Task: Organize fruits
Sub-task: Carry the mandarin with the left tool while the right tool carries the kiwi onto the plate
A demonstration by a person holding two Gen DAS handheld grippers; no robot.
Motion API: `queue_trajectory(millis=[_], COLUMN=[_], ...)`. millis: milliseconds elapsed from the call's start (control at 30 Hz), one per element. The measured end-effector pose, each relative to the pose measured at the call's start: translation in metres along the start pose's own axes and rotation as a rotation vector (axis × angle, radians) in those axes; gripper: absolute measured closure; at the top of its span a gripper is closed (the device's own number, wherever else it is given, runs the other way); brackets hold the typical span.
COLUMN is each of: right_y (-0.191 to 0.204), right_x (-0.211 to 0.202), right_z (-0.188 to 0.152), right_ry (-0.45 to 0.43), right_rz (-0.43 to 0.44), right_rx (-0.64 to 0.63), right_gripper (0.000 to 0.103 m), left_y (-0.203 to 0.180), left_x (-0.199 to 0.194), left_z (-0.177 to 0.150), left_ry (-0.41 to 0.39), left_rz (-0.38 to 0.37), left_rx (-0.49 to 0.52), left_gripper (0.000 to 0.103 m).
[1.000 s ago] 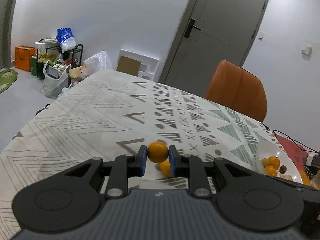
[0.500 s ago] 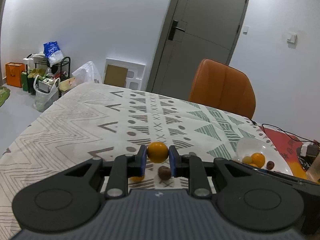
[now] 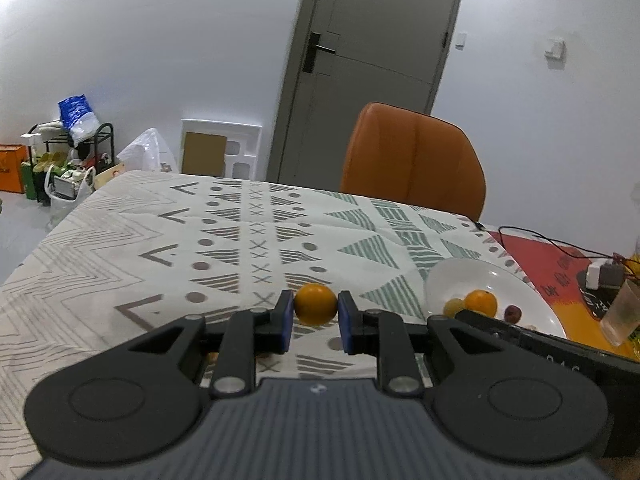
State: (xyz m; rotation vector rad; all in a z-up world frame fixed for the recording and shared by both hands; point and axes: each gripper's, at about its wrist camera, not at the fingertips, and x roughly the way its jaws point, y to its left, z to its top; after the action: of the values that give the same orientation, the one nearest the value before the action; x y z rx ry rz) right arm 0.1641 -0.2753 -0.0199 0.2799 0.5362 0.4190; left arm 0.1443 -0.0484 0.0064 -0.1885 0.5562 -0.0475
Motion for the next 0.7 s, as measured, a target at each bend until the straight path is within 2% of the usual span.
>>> queue_trajectory(millis=[700], right_y=[-0.083], right_x=[-0.019], right_z=[0.003], right_ry=[-0.039], right_rz=[-0.103], right_rx=[0.122], right_gripper=[0.081], left_y=[-0.078], left_x=[0.044], left_z=[-0.006], left_ry=[0.07], left_rz=[-0.093], left_rx=[0.089], left_gripper=[0.081])
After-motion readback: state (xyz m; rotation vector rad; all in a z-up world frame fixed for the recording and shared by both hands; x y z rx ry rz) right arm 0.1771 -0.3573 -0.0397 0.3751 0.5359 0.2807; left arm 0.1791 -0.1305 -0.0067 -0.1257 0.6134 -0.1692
